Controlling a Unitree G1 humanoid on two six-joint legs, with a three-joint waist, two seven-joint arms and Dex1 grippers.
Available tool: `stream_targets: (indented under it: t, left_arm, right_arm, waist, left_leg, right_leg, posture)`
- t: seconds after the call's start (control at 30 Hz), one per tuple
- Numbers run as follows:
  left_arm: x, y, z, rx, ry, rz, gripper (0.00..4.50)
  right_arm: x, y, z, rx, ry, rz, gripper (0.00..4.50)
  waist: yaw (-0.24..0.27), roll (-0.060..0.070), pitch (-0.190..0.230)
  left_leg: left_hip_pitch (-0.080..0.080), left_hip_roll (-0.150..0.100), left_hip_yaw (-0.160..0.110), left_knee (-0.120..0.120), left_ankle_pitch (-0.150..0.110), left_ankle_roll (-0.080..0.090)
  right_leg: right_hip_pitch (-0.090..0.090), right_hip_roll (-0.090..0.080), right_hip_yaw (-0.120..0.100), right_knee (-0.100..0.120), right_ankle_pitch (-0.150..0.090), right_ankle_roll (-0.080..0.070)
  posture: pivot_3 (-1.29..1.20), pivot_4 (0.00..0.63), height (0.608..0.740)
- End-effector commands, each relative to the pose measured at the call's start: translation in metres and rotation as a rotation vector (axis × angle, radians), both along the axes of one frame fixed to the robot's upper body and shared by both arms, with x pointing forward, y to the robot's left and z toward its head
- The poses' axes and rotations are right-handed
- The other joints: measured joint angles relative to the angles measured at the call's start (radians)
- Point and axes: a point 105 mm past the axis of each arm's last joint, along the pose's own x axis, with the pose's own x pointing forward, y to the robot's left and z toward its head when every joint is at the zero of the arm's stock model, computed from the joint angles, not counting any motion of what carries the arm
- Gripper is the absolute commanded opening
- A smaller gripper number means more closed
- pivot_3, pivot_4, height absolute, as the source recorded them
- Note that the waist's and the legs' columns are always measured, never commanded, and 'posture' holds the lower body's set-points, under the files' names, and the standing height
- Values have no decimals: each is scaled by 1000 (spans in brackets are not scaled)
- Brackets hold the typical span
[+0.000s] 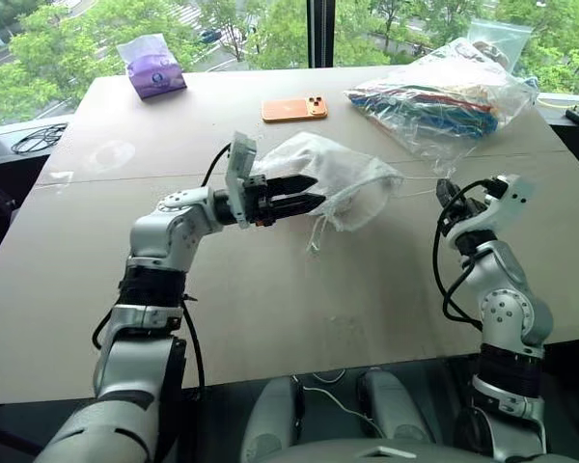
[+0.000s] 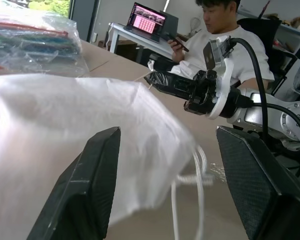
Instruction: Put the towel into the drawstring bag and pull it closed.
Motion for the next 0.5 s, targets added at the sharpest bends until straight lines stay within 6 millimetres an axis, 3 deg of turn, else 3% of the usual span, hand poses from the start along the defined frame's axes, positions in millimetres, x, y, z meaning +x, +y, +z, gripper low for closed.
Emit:
stream_targets:
  t: [0.03, 0.17, 0.3, 0.5]
  left_arm:
    - [-17, 1, 6, 32, -31, 4, 3129]
    - [-14, -4, -6, 92, -105, 108, 3129]
    - [-7, -20, -33, 177, -217, 166, 3129]
    - [3, -47, -63, 192, -206, 199, 3129]
  right_arm:
    - [-3, 4, 15, 4, -59, 16, 0]
    - [-3, 5, 15, 1, -57, 25, 0]
    - [-2, 9, 14, -6, -53, 43, 0]
    - [-2, 8, 17, 20, -57, 38, 0]
  waist:
    - [4, 0, 0]
    - [16, 0, 0]
    - [20, 0, 0]
    - [21, 0, 0]
  left_leg:
    - [0, 0, 0, 0, 0, 0]
    - [0, -1, -1, 1, 0, 0]
    - [0, -2, 0, 1, 0, 0]
    - [0, -2, 0, 1, 0, 0]
  right_leg:
    - [0, 0, 0, 0, 0, 0]
    - [2, -2, -1, -1, 0, 0]
    - [2, -2, -1, -1, 0, 0]
    - [2, -1, -1, -1, 0, 0]
  posture:
    - [0, 150, 740]
    - [0, 150, 740]
    - [0, 150, 740]
    - [0, 150, 740]
